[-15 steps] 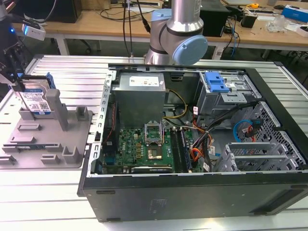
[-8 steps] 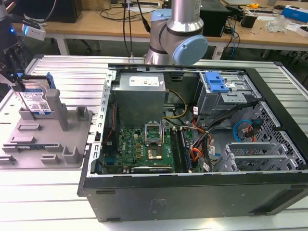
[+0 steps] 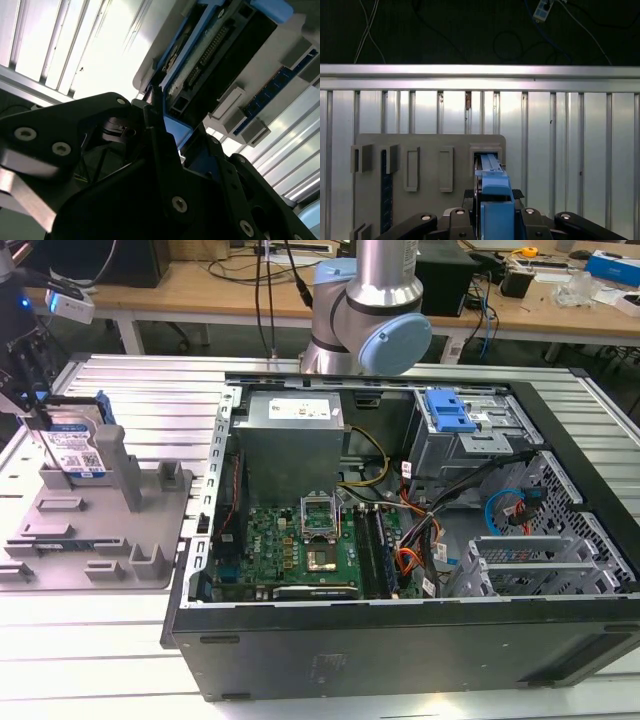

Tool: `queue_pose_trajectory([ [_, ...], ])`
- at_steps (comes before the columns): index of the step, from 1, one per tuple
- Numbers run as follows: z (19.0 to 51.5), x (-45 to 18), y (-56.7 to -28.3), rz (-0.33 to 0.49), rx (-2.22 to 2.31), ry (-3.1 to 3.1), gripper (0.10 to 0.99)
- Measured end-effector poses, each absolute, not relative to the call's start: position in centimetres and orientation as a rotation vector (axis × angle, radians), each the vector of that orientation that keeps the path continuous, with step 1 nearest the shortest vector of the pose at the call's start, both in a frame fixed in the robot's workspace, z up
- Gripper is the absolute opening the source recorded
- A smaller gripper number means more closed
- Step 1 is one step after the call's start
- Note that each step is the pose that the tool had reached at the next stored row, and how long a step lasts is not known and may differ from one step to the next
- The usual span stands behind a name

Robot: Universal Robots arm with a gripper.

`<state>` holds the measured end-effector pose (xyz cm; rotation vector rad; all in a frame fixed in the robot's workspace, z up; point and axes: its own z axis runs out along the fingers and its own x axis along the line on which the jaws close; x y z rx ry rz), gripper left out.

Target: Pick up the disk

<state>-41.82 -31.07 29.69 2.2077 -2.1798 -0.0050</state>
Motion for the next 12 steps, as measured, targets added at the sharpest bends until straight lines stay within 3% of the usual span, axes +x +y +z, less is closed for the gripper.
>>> queue_pose_trajectory([
  [4, 30.9, -41.8, -31.1, -0.005, 2.208, -2.180, 0.365],
  [12, 37.6, -41.8, -31.1, -0.005, 2.213, -2.174, 0.365],
])
